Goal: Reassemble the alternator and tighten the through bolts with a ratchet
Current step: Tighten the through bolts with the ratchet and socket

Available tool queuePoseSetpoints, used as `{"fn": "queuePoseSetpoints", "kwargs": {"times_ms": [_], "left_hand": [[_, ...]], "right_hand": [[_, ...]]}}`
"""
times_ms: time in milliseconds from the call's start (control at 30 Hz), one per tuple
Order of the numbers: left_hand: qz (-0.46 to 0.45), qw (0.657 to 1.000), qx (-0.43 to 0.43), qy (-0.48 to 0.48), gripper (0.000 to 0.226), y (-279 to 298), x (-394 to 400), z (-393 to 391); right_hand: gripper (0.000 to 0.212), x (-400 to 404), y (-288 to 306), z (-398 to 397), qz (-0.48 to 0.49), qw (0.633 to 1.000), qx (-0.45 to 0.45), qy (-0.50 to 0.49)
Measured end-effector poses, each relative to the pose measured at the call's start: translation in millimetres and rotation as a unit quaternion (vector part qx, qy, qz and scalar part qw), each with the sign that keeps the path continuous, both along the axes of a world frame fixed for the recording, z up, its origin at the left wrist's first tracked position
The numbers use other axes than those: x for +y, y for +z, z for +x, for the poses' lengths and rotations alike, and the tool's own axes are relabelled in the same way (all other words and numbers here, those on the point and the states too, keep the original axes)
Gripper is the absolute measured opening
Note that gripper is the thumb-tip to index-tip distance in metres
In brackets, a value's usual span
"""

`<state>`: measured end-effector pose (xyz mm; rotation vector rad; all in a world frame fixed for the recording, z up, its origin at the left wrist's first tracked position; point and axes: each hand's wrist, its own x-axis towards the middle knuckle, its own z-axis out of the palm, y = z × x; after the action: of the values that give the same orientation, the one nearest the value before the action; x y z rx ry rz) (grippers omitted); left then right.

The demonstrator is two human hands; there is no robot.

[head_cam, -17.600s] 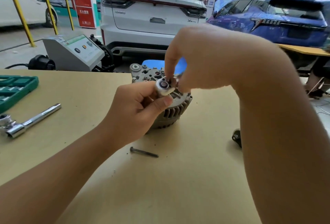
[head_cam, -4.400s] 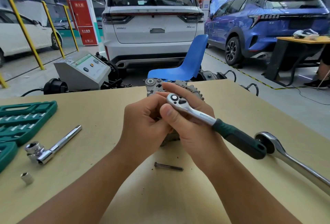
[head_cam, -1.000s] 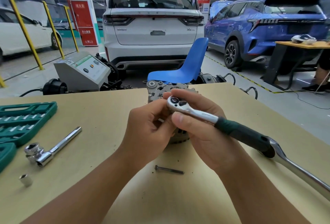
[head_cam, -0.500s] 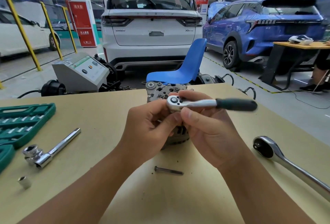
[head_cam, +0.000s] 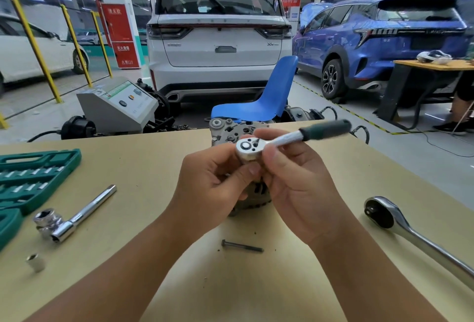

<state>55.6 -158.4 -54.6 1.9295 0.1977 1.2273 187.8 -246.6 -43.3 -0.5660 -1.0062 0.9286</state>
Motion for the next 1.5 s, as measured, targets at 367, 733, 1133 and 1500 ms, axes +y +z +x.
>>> {"fn": "queuePoseSetpoints", "kwargs": {"times_ms": [367, 733, 1133, 1500], "left_hand": [[-0.01, 1.0, 0.008, -0.01, 0.02, 0.2, 3.2, -1.0], [0.004, 1.0, -0.016, 0.014, 0.023, -2.4, -0.6, 1.9], [0.035, 0.998, -0.026, 0.055, 0.018, -5.4, -3.5, 3.6], [0.031, 0.998, -0.001, 0.047, 0.022, -3.4, -1.0, 2.6]], "right_hand": [[0.037, 1.4, 0.3, -1.1, -0.034, 0.999, 0.039, -0.008], [0.035, -2.4, -4.2, 3.0, 0.011, 0.997, -0.067, -0.033], [0.027, -3.6, -3.1, 3.2, 0.063, 0.997, -0.042, 0.023], [0.017, -3.3, -3.1, 6.7, 0.059, 0.997, -0.04, 0.039]]}}
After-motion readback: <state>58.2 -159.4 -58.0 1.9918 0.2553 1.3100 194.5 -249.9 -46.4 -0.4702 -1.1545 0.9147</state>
